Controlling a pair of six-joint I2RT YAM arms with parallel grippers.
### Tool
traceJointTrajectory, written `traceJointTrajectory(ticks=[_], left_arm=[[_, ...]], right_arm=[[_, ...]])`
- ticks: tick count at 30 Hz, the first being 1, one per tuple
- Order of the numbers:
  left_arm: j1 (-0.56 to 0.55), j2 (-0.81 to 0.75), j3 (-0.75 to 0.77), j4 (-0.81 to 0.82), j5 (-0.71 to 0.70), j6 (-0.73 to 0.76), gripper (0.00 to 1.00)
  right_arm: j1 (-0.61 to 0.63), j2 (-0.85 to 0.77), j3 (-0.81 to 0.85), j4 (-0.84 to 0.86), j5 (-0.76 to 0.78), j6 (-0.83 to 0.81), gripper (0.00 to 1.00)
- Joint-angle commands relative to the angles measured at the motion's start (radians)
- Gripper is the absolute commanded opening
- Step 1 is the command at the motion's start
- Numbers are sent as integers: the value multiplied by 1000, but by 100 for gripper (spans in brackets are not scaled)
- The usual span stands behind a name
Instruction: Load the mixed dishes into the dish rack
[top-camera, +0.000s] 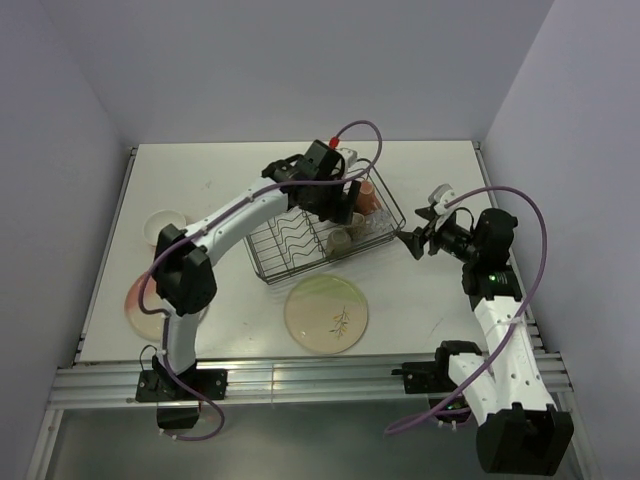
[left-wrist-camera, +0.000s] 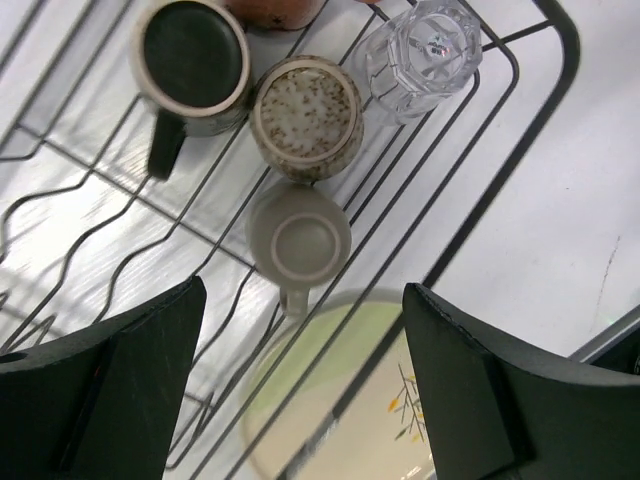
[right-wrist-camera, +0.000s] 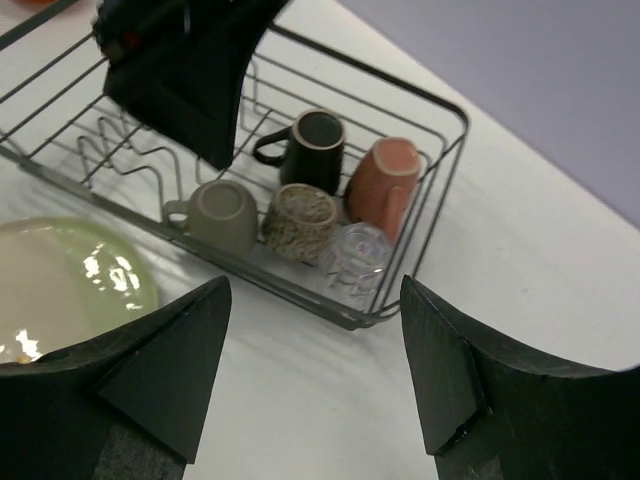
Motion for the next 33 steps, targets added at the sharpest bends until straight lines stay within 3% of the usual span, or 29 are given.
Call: traceJointTrajectory(ticks=[1, 9, 10, 15, 20, 25, 28, 33], left_arm=[[1, -141, -44, 8, -66, -22, 86], [76, -569, -396, 168, -165, -118, 93], [94, -614, -493, 218, -156, -153, 99], [220, -945, -791, 344, -119, -308, 99], [242, -1225, -1085, 497, -96, -399, 99], [240, -1344, -1233, 542, -24, -468, 96], [239, -1357, -1251, 507, 28, -476, 94], [234, -1340, -1250, 455, 94, -450, 92]], right_arm=[[-5, 36, 92, -149, -116, -62, 76], [79, 143, 150, -385, -205, -87, 71], [94, 146, 141, -400, -184, -85, 70], [274, 135, 29, -373, -107, -9, 68], [378, 157, -22, -334, 25, 34, 63], [520, 258, 6, -365, 169, 7, 63], [622, 417, 72, -452, 211, -84, 63], [696, 445, 93, -439, 217, -200, 63]])
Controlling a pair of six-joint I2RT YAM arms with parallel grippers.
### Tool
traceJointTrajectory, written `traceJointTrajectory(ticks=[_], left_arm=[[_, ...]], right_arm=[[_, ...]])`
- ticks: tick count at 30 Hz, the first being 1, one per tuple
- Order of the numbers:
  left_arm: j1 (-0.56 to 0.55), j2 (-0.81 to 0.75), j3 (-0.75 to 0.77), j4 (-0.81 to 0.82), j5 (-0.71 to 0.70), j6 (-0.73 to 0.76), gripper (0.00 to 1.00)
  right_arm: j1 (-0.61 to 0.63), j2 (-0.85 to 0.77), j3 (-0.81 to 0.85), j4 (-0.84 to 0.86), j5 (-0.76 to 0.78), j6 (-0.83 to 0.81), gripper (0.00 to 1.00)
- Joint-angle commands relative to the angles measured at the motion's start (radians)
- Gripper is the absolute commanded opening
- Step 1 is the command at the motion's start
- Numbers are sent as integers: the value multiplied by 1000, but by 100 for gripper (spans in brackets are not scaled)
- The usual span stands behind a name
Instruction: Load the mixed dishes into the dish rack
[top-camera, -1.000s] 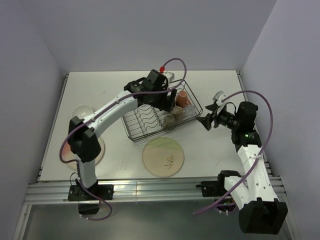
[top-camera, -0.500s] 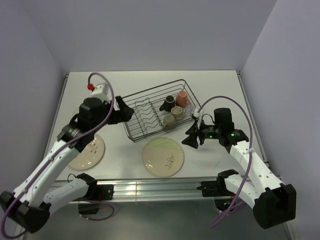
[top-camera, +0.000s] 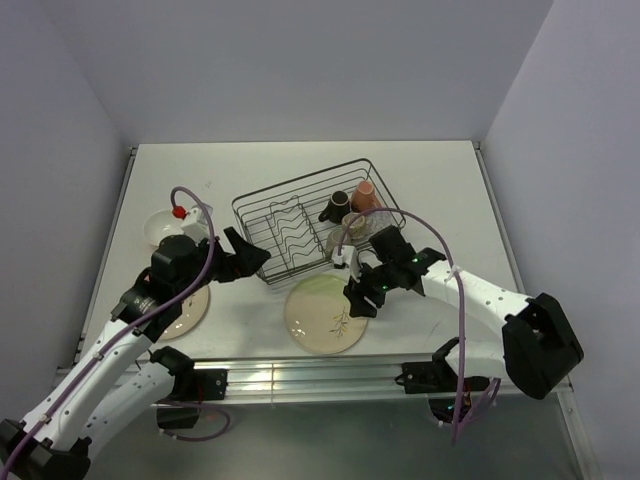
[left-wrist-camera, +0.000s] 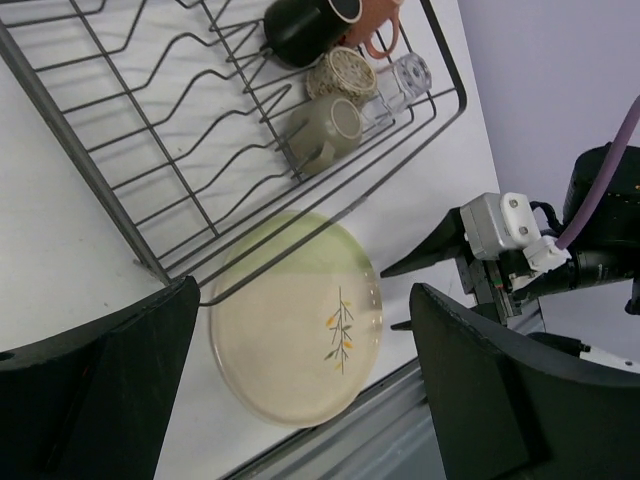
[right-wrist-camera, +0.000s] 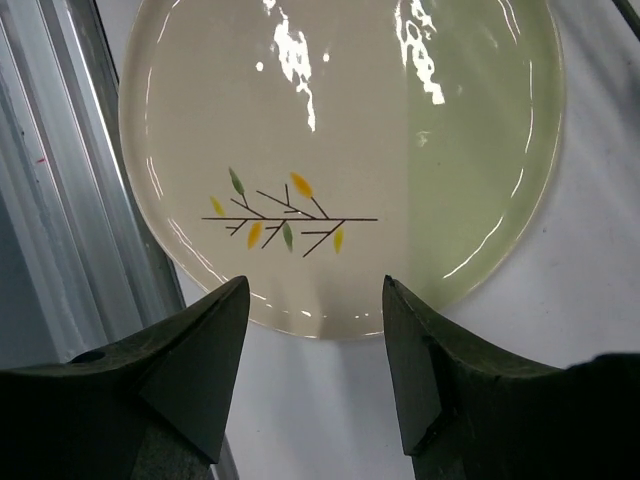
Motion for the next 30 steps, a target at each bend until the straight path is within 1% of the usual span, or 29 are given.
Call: traceJointTrajectory(ticks=[1, 4, 6, 7, 8, 9, 11, 12, 14, 15, 16, 17, 18, 19, 22, 27, 30], left_arm=[[-6, 2, -1, 6, 82, -3, 93], [-16, -5, -31, 10, 127, -11, 91], [-36, -13, -67, 15, 141, -25, 90], [-45, -21, -79, 16, 141, -29, 90], [-64, -24, -90, 15, 138, -36, 90], [-73, -25, -108, 13, 130, -43, 90], [-94, -27, -120, 15, 124, -49, 90], [-101, -27, -128, 15, 115, -56, 90], [-114, -25, -130, 19, 107, -59, 90], [-119, -27, -131, 19, 101, -66, 90], [-122, -31, -133, 21, 90, -71, 90], [-130, -34, -134, 24, 87, -79, 89], [-133, -42, -140, 32, 79, -97, 88], [-137, -47, -143, 32, 73, -108, 88], [-151, -68, -165, 33, 66, -160, 86], [-157, -116, -196, 39, 56, -246, 86], [-157, -145, -197, 35, 41, -264, 86]], right_arm=[[43, -27, 45, 1, 55, -100, 63], [50, -17, 57, -1, 74, -98, 63], [60, -27, 53, -39, 49, -181, 63], [64, -61, 39, -59, 25, -240, 63], [73, -81, 30, -79, -17, -375, 64], [87, -99, 22, -131, -37, -453, 64], [106, -151, 7, -165, -61, -602, 64], [125, -171, 0, -186, -93, -639, 64], [165, -227, -23, -194, -110, -707, 64], [196, -245, -35, -165, -92, -704, 64], [264, -271, -64, -147, -78, -683, 63], [303, -277, -81, -124, -59, -669, 63], [379, -280, -101, -67, 2, -649, 62], [411, -279, -133, -41, 29, -629, 61], [475, -262, -170, 34, 84, -579, 58], [523, -241, -194, 71, 155, -584, 51], [561, -227, -227, 109, 199, -582, 49]])
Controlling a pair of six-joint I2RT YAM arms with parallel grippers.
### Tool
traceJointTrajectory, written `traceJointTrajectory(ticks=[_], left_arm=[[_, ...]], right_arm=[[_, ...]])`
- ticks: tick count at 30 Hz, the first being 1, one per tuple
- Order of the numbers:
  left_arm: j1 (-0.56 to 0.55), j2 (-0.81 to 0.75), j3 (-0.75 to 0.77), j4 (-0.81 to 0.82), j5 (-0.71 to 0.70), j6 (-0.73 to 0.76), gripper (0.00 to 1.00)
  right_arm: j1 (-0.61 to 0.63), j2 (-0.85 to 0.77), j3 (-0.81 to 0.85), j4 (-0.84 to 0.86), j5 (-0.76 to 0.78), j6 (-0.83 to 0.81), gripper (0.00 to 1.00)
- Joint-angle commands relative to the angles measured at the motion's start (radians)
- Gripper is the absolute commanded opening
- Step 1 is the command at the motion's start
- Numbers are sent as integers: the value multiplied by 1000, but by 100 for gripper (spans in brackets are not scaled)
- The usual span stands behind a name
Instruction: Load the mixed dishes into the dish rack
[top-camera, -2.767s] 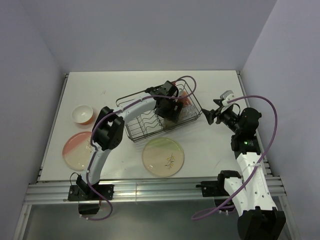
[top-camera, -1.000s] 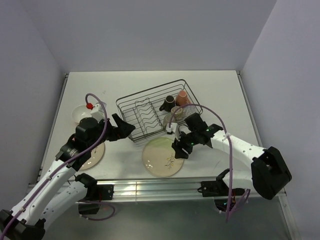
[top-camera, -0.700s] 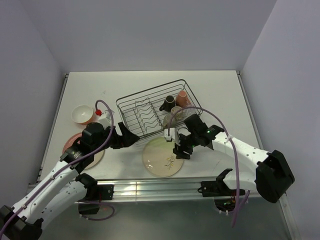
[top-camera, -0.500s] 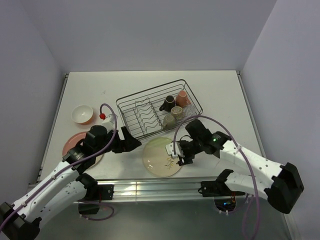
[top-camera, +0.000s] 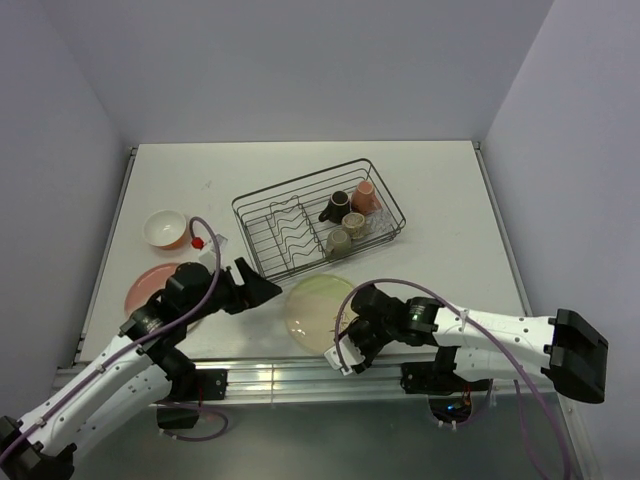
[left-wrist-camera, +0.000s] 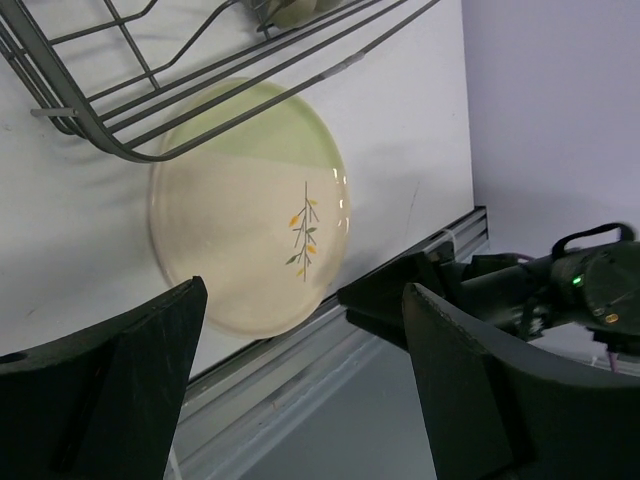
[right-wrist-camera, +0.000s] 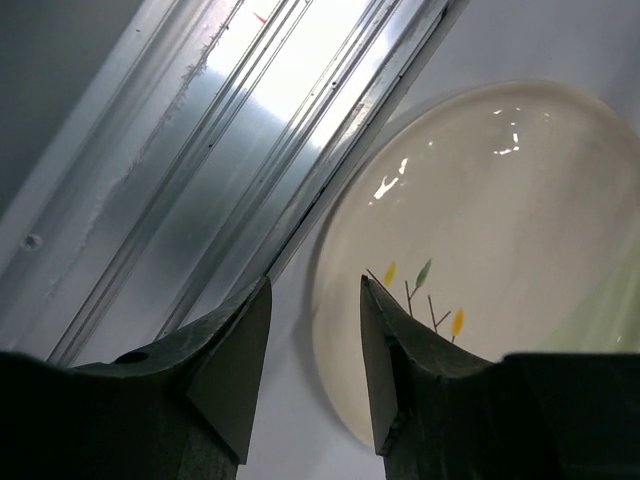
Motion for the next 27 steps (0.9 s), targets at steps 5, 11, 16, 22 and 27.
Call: traceJointTrajectory(ticks=[5, 11, 16, 22, 27], left_arm=[[-5, -59, -5, 34, -38, -98, 86], [-6, -64, -11, 47, -44, -146, 86], [-5, -65, -22, 56, -32, -176, 86], [-6, -98, -54, 67, -23, -224, 86], [-6, -133, -95, 77, -17, -277, 86]], right_arm=[[61, 26, -62, 142, 128, 36, 46], [92, 60, -81, 176, 191, 51, 43], [92, 107, -61, 172, 203, 39, 41], [93, 157, -36, 142, 210, 23, 29], [98, 225, 2, 138, 242, 69, 15]])
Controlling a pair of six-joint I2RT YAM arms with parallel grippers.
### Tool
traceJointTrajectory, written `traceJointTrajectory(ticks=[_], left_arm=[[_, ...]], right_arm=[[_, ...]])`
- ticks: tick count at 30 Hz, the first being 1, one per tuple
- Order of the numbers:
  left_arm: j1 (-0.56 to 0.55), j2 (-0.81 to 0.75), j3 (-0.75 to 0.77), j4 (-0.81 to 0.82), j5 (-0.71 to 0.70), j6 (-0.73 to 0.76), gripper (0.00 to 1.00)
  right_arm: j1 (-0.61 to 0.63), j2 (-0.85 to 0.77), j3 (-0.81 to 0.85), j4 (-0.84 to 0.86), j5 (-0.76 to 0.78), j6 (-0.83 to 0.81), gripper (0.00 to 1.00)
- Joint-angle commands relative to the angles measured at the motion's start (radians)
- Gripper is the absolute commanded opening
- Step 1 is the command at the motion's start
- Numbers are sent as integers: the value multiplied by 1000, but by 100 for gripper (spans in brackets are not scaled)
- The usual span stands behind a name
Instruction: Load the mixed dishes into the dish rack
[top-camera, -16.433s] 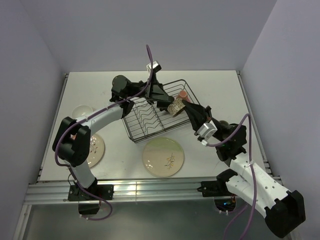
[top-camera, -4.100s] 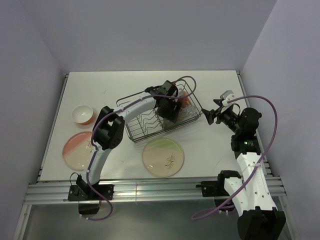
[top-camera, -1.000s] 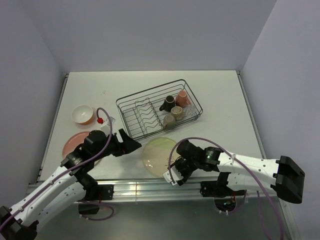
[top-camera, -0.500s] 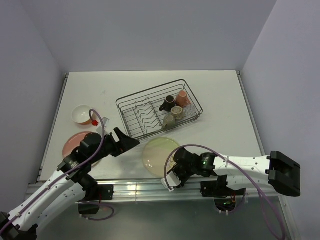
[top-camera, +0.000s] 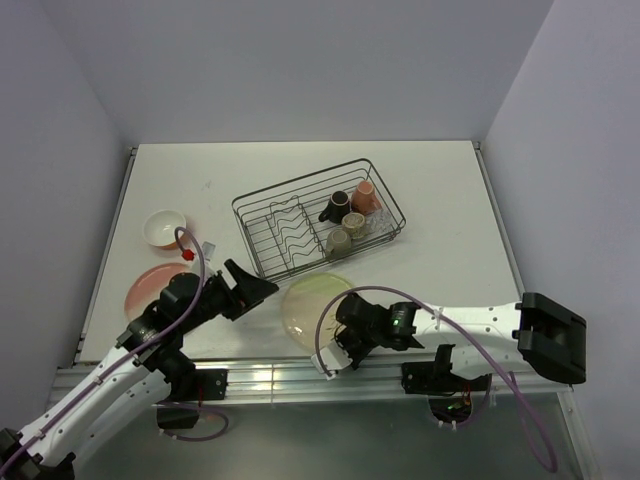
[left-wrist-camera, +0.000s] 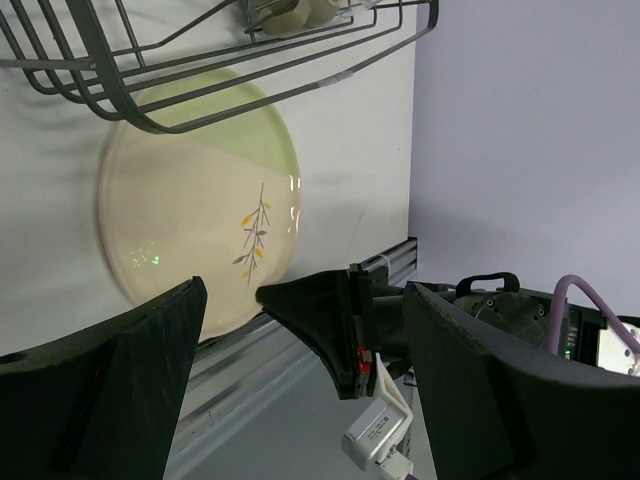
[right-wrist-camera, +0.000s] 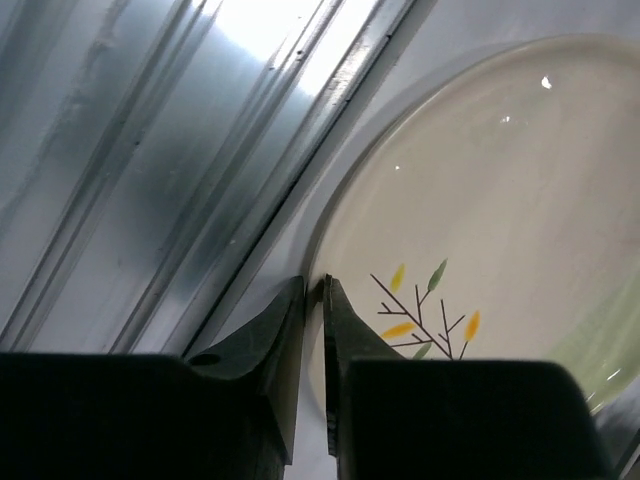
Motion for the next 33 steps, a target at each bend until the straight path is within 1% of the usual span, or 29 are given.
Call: traceJointTrajectory(ticks=[1, 2, 4, 7, 9, 10, 14, 19, 23, 28, 33], left_arm=[[-6, -29, -26, 51, 16, -55, 86], [-8, -32, -41, 63, 16, -69, 86], [-9, -41, -56, 78, 21, -84, 85], [-17, -37, -84, 112, 29, -112, 86], [-18, -23, -98, 124, 29, -129, 86], [-21, -17, -101, 124, 24, -136, 86], [-23, 5, -118, 127, 6, -198, 86], [-32, 41, -162, 138, -13, -325, 84], [-38, 70, -184, 141, -8, -379, 84], [-41, 120, -182, 146, 12, -391, 83], [-46, 202, -176, 190, 59, -380, 83]], right_arm=[[9, 71, 30, -18, 62, 54, 13], [12, 100, 36, -13, 87, 66, 12], [24, 119, 42, -1, 110, 102, 13], [35, 119, 38, 13, 124, 120, 13], [40, 116, 39, -1, 116, 123, 3], [41, 113, 39, -2, 113, 128, 0], [41, 73, 60, -31, 62, 177, 0], [40, 2, 151, -94, -40, 319, 0], [37, -12, 203, -106, -59, 381, 0], [11, -10, 254, -106, -83, 430, 0], [6, 2, 277, -100, -88, 450, 0]])
